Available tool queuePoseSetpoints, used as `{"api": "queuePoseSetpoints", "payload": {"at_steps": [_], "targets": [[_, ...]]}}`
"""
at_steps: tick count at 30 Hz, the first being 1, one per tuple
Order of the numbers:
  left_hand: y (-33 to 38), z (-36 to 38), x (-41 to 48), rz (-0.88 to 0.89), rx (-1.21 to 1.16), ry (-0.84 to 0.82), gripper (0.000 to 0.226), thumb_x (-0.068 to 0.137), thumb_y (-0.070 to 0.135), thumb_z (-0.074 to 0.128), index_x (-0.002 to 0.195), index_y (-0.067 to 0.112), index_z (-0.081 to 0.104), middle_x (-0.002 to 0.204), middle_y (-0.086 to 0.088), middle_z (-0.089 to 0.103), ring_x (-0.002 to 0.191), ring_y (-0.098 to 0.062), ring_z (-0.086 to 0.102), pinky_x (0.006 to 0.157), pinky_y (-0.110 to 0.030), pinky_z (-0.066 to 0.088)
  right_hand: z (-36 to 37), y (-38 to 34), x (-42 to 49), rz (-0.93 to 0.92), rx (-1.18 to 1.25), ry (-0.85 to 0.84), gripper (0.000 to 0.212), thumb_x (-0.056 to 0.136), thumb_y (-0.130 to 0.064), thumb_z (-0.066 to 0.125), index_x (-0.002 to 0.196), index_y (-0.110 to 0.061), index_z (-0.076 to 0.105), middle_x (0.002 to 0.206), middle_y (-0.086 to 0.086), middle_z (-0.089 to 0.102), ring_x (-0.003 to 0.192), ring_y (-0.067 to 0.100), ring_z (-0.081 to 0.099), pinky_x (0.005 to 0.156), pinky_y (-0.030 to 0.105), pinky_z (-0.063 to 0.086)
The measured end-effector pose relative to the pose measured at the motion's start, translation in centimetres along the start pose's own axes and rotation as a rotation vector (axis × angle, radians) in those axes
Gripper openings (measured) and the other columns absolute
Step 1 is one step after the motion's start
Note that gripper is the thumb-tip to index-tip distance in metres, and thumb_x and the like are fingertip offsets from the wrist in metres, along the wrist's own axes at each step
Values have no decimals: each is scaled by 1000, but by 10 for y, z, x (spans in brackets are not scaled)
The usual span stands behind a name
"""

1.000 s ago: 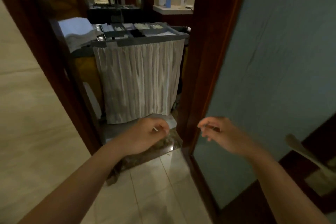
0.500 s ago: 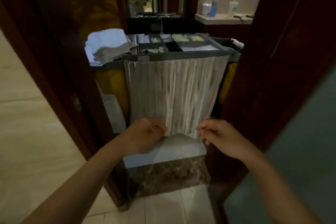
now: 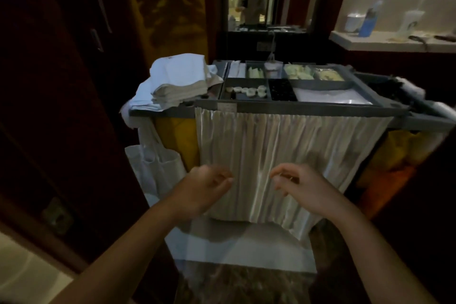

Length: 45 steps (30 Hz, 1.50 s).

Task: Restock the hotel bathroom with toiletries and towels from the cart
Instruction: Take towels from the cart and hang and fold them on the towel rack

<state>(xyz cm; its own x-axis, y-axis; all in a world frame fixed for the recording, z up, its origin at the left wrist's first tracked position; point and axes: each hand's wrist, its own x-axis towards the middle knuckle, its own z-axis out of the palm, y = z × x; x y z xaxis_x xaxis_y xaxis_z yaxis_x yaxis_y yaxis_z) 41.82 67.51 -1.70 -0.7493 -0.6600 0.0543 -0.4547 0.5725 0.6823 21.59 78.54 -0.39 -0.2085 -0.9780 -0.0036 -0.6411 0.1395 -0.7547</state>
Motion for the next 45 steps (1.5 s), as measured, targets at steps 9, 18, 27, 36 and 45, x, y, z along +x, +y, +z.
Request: {"api": "queuePoseSetpoints", "payload": {"at_steps": [9,18,27,36,45], "targets": [[-67,-27,130,-31,-55,-1,9,92,38,47,95,46,49,88,23,56,84,13,55,68,-11,45,-3,24,151,3,10,-30,13,93,-15,52,95,-22,63,81,-5,66,72,5,62,69,18,49],[-116,-97,259,-57,-124,83,10,91,35,49,87,43,53,81,15,59,67,18,54,49,-4,40,-14,18,305,-19,-24,-8,18,93,-20,54,86,-36,59,79,-10,66,71,2,62,68,22,47],[-170,-137,372,-87,-132,243,13,92,31,50,88,40,58,79,20,64,76,17,57,56,-4,43,-28,23,448,-108,8,-47,14,94,-23,52,89,-33,60,77,-10,66,68,-1,62,60,12,45],[-212,-169,473,-243,54,575,20,94,36,44,111,38,55,114,23,50,96,22,40,80,-1,30,-36,34,607,-231,40,-155,14,90,-22,54,87,-34,60,80,-11,64,73,6,62,68,26,51],[-252,-197,525,-493,360,503,49,98,40,28,146,30,23,155,6,17,143,-9,8,115,-36,3,-12,32,716,-221,224,-280,30,95,-37,46,125,-34,48,111,-14,51,93,-7,48,70,12,36]]}}
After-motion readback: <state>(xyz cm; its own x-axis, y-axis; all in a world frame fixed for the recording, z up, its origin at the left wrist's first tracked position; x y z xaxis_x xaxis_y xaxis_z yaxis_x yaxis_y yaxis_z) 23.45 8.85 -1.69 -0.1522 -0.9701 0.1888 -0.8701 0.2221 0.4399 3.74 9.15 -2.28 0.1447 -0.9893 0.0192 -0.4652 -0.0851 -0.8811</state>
